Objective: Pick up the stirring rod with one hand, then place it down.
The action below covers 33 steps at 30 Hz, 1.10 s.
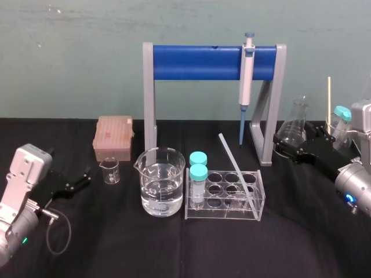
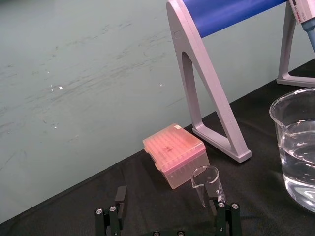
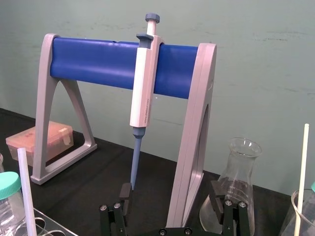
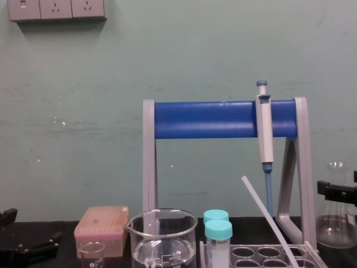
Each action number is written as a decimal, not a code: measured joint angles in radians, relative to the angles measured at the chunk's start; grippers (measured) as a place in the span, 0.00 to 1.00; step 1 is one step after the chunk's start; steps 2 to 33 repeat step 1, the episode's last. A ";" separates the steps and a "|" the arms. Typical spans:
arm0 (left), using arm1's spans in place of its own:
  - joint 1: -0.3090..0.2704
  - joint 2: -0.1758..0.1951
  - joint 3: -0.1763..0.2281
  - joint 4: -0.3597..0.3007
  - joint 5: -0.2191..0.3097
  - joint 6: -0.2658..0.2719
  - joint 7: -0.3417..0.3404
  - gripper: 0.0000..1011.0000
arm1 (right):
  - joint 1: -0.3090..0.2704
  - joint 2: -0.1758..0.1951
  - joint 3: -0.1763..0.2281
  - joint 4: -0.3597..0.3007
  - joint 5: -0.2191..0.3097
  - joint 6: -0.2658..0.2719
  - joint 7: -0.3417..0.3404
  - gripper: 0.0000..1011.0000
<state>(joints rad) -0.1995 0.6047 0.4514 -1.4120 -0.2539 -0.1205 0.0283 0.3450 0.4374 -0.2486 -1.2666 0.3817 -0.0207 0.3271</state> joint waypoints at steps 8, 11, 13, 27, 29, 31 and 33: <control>0.000 0.000 0.000 0.000 0.000 0.000 0.000 0.99 | 0.000 0.000 0.000 0.000 0.000 0.000 0.000 0.99; 0.000 0.000 0.000 0.000 0.000 0.000 0.000 0.99 | 0.000 0.000 0.000 0.000 0.000 0.000 0.000 0.99; 0.000 0.000 0.000 0.000 0.000 0.000 0.000 0.99 | 0.000 0.000 0.000 0.000 0.000 0.000 0.000 0.99; 0.000 0.000 0.000 0.000 0.000 0.000 0.000 0.99 | 0.000 0.000 0.000 0.000 0.000 0.000 0.000 0.99; 0.000 0.000 0.000 0.000 0.000 0.000 0.000 0.99 | 0.000 0.000 0.000 0.000 0.000 0.000 0.000 0.99; 0.000 0.000 0.000 0.000 0.000 0.000 0.000 0.99 | 0.000 0.000 0.000 0.000 0.000 0.000 0.000 0.99; 0.000 0.000 0.000 0.000 0.000 0.000 0.000 0.99 | 0.000 0.000 0.000 0.000 0.000 0.000 0.000 0.99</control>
